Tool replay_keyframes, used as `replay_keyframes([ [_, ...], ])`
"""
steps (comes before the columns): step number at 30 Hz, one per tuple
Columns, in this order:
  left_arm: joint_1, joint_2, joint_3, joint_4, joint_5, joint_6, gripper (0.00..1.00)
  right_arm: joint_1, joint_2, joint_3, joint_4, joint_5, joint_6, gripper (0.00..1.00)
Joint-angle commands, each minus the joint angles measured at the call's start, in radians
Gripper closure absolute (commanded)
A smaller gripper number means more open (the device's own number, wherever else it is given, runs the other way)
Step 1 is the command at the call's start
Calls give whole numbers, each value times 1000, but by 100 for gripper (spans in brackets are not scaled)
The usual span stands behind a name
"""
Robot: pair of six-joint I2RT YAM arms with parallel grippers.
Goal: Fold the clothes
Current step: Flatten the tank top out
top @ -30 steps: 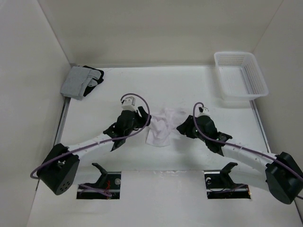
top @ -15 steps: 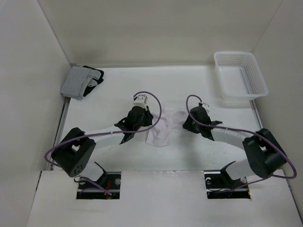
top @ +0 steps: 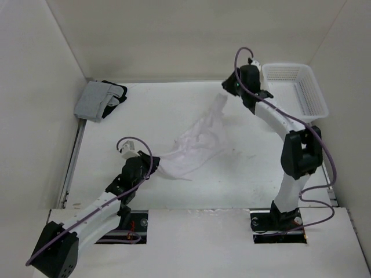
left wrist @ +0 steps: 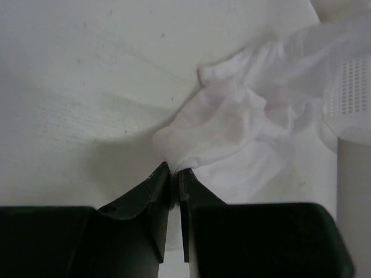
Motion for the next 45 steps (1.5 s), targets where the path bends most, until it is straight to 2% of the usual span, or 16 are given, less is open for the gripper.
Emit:
replay_keyframes([
  [1, -67, -39, -41, -19, -26, -217, 89, 7, 187, 302, -111, -42, -8, 51],
  [3, -95, -33, -41, -20, -64, -241, 89, 36, 135, 214, -95, -19, -26, 42],
  [5, -103, -21, -21, 4, -72, -243, 89, 101, -2, -40, 24, 9, -55, 44],
  [10, -104, 91, 94, 110, -37, -173, 89, 276, -273, -566, 175, 47, -16, 81],
  [11, -109, 127, 129, 125, -15, -160, 89, 316, -310, -649, 182, 53, 24, 83],
  [12, -117, 172, 169, 156, 6, -151, 89, 356, -336, -731, 197, 62, 70, 81],
  [13, -124, 203, 186, 186, 14, -154, 89, 388, -342, -782, 197, 81, 107, 71],
  [15, -124, 224, 203, 203, 19, -154, 90, 401, -335, -819, 208, 90, 138, 56],
  [19, -126, 234, 218, 211, 22, -154, 90, 407, -250, -791, 254, 47, 159, 47],
  [20, -126, 225, 223, 202, 23, -159, 90, 407, -214, -756, 252, 42, 158, 48],
  [23, -150, 140, 249, 120, 19, -169, 92, 375, -112, -670, 274, 21, 156, 85],
  [25, -179, 50, 275, 9, -10, -174, 92, 357, -136, -682, 289, 22, 153, 96],
  [30, -276, -154, 385, -264, -148, -166, 92, 327, -521, -836, 187, 12, 87, 98],
  [37, -452, -179, 416, -365, -274, -191, 91, 338, -972, -859, -188, -14, 20, 94],
  [41, -511, -162, 343, -372, -316, -263, 82, 288, -945, -868, -151, -22, 23, 94],
  [45, -545, -139, 245, -276, -299, -327, 57, 81, -650, -822, 78, -100, -10, 93],
])
